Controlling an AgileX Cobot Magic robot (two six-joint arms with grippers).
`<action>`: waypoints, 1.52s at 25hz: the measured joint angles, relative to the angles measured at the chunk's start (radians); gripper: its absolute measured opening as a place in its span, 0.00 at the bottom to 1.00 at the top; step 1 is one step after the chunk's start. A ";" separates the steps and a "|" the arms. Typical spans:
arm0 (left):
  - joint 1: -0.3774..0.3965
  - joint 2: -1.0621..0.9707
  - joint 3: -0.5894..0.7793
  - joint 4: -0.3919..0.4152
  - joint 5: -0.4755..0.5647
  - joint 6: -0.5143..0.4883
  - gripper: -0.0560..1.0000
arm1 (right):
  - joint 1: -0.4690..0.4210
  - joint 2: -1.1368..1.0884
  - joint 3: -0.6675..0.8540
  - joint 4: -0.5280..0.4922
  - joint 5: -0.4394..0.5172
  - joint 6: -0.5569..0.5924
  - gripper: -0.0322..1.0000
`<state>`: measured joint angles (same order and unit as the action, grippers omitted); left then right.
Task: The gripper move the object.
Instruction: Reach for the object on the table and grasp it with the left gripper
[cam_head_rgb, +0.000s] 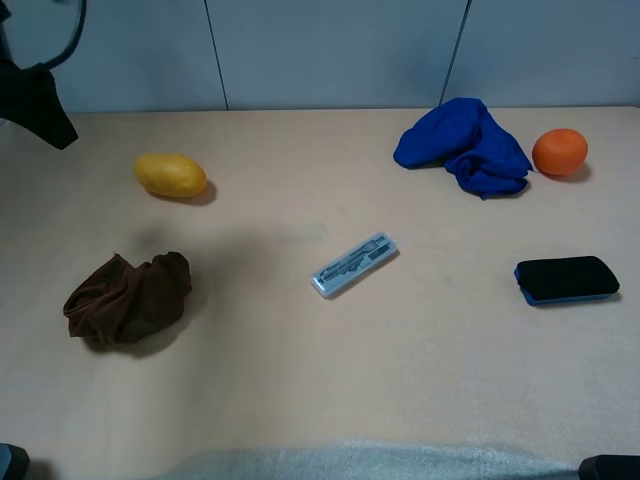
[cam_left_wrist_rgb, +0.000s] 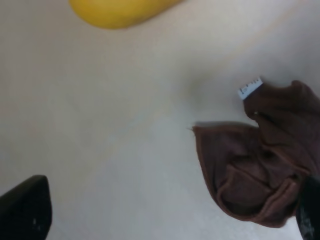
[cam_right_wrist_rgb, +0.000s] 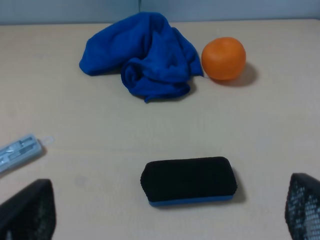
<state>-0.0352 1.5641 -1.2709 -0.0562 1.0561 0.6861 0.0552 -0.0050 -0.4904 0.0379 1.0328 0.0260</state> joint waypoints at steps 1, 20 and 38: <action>0.000 0.020 -0.011 -0.002 0.001 0.017 0.99 | 0.000 0.000 0.000 0.000 0.000 0.000 0.70; -0.033 0.331 -0.192 -0.021 -0.031 0.265 0.99 | 0.000 0.000 0.000 0.000 0.000 0.000 0.70; -0.078 0.519 -0.272 -0.020 -0.136 0.450 0.99 | 0.000 0.000 0.000 0.000 0.000 0.000 0.70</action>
<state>-0.1128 2.0835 -1.5431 -0.0759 0.9204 1.1357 0.0552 -0.0050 -0.4904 0.0379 1.0328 0.0260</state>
